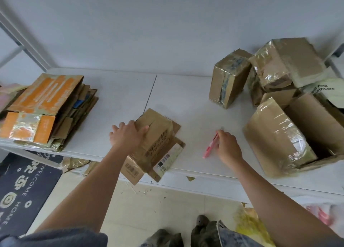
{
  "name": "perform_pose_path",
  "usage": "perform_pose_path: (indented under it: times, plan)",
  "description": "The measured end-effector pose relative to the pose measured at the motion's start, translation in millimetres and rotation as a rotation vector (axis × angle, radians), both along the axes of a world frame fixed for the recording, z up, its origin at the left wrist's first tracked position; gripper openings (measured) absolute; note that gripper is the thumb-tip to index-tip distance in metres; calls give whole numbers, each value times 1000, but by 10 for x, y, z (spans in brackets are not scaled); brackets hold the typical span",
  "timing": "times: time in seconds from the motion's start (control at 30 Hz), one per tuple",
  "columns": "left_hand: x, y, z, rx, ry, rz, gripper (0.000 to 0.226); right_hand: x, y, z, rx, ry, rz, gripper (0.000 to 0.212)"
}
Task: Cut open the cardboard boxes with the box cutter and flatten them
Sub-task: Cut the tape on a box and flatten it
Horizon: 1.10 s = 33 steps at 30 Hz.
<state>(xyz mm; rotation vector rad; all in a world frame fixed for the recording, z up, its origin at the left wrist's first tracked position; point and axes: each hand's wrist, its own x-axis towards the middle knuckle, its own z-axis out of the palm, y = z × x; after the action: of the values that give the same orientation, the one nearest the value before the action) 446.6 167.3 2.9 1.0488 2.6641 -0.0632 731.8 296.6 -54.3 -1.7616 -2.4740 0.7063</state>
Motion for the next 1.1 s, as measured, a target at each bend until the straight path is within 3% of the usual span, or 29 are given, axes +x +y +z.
perform_pose_path:
  times: [0.07,0.2,0.3,0.37,0.57,0.7,0.8,0.87,1.0,1.1]
  plan:
    - [-50,-38,-1,32,-74,102,70,-131,-123,63,10,88,9,44]
    - [-84,-117,59,75,-260,179,70,-578,-464,331,-194,504,74,44]
    - [-104,-176,75,227,-676,327,58,-948,-658,467,-246,554,193,48]
    - [-122,-240,83,259,-830,353,46,-1136,-743,512,-223,520,240,53]
    - [-94,-334,-40,374,-736,336,41,-1380,-849,536,-35,286,259,60]
    - [-43,-277,-74,321,-536,295,40,-1467,-905,529,37,169,256,82]
    - [-40,-264,-79,294,-499,283,38,-1537,-952,553,67,100,222,93]
    - [-50,-272,-93,298,-502,286,38,-1579,-972,552,83,71,219,86]
    - [-66,-261,-122,306,-501,286,43,-1606,-869,621,-5,128,196,48]
    - [-61,-253,-123,324,-484,292,47,-1570,-775,659,-111,186,179,41]
